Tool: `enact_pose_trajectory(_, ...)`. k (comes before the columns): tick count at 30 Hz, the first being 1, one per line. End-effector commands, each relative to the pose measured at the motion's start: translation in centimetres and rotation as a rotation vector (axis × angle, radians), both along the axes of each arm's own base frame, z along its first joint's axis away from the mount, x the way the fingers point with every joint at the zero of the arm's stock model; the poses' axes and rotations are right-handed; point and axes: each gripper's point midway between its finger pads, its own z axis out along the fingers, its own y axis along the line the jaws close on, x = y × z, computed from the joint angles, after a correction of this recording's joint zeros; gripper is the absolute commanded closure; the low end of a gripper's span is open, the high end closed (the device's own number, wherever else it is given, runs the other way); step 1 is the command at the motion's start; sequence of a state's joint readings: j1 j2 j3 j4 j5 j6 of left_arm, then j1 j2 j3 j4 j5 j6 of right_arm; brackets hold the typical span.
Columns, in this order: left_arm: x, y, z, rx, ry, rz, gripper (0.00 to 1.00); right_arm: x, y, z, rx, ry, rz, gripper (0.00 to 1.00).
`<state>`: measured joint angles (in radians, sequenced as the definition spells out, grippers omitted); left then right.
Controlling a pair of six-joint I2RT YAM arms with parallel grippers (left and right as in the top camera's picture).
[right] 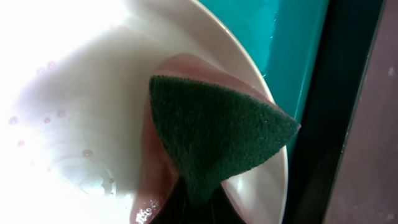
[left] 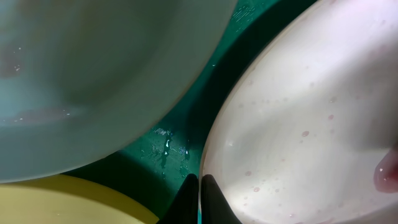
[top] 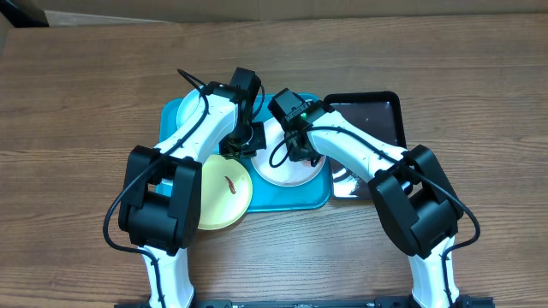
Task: Clean dirty plates on tray and stack at the side
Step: 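Scrub the white plate with the sponge in the right gripper, then return the sponge to the black tray and lift the right arm away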
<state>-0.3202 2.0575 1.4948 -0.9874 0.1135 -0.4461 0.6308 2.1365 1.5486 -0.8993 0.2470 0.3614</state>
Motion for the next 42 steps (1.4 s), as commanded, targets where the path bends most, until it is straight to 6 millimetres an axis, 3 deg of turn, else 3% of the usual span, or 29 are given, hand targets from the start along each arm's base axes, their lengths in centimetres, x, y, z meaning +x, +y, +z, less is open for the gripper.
enact_pose_trajectory(1,0.1,-0.9,0.6,-0.023,-0.012,-0.009,0.96,-1.6,-0.6,-1.9,-0.007,0.068,-0.012,0.96)
enact_pose_trajectory(6,0.1,-0.9,0.6,-0.023,-0.012,-0.009,0.96,-2.4,0.2,-2.2,0.068,0.13,-0.015,0.96)
enact_pose_trajectory(15,0.1,-0.9,0.6,-0.023,-0.013,-0.009,0.96,-5.1,5.9,-2.1,0.432,0.308,0.097,0.96)
enact_pose_trajectory(21,0.1,-0.9,0.6,-0.023,-0.012,-0.009,0.96,-5.9,7.3,-2.5,0.527,0.334,0.131,0.96)
enact_pose_trajectory(25,0.1,-0.9,0.6,-0.023,-0.012,-0.009,0.96,-5.4,8.7,-1.1,0.637,0.329,0.199,0.96)
enact_pose_trajectory(29,0.1,-0.9,0.6,-0.023,-0.012,-0.009,0.96,-3.3,9.0,2.6,0.785,0.3,0.225,0.96)
enact_pose_trajectory(33,0.1,-0.9,0.6,-0.023,-0.012,-0.009,0.96,-1.7,8.7,6.9,0.923,0.252,0.28,0.96)
enact_pose_trajectory(37,0.1,-0.9,0.6,-0.023,-0.012,-0.009,0.96,-0.6,6.9,10.2,0.948,0.181,0.286,0.96)
enact_pose_trajectory(42,0.1,-0.9,0.6,-0.023,-0.012,-0.009,0.96,0.4,1.8,11.7,0.82,0.113,0.183,0.96)
